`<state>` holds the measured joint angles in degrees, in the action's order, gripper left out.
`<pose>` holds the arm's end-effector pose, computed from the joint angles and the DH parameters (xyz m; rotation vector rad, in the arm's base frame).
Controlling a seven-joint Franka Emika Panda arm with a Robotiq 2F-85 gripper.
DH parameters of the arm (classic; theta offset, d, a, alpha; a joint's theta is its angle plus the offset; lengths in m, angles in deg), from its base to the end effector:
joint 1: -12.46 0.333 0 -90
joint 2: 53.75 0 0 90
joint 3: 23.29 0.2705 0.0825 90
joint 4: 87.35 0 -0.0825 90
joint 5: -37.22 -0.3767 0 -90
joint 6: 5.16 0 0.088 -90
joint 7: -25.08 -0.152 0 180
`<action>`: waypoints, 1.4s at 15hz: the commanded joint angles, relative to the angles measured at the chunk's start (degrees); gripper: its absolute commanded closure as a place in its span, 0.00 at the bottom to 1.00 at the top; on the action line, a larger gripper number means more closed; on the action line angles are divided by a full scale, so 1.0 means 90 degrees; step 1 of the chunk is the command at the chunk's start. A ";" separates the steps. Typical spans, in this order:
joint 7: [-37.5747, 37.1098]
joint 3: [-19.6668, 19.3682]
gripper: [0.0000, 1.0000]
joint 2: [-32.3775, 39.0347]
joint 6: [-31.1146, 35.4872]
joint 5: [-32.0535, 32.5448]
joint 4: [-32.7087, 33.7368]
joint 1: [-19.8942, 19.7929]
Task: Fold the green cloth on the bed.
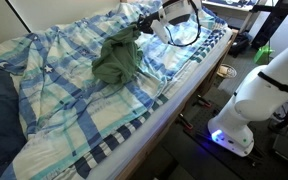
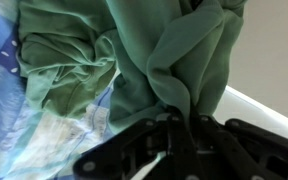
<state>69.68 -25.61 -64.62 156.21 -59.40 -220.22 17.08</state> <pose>0.5380 -0.0131 0.3896 -2.0850 0.7485 -0.9684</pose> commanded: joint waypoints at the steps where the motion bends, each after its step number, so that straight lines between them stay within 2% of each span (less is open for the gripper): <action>1: 0.0939 -0.0111 0.98 0.0494 -0.0338 -0.1150 0.0572 -0.0032; 6: 0.1989 -0.0064 0.98 0.1018 -0.0589 -0.2215 0.0831 -0.0023; 12: 0.2539 0.0008 0.98 0.1546 -0.0764 -0.2804 0.0872 0.0085; 17: 0.2632 0.0037 0.97 0.1706 -0.0701 -0.2941 0.0871 0.0132; 18: 0.2538 0.0035 0.95 0.1681 -0.0697 -0.2860 0.0871 0.0129; 19: 0.2447 0.0040 0.66 0.1642 -0.0700 -0.2781 0.0854 0.0129; 20: 0.2347 0.0049 0.65 0.1572 -0.0681 -0.2665 0.0834 0.0134; 21: 0.2198 0.0064 0.59 0.1483 -0.0676 -0.2477 0.0788 0.0143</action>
<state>91.81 -25.39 -49.92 150.16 -83.71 -213.12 18.12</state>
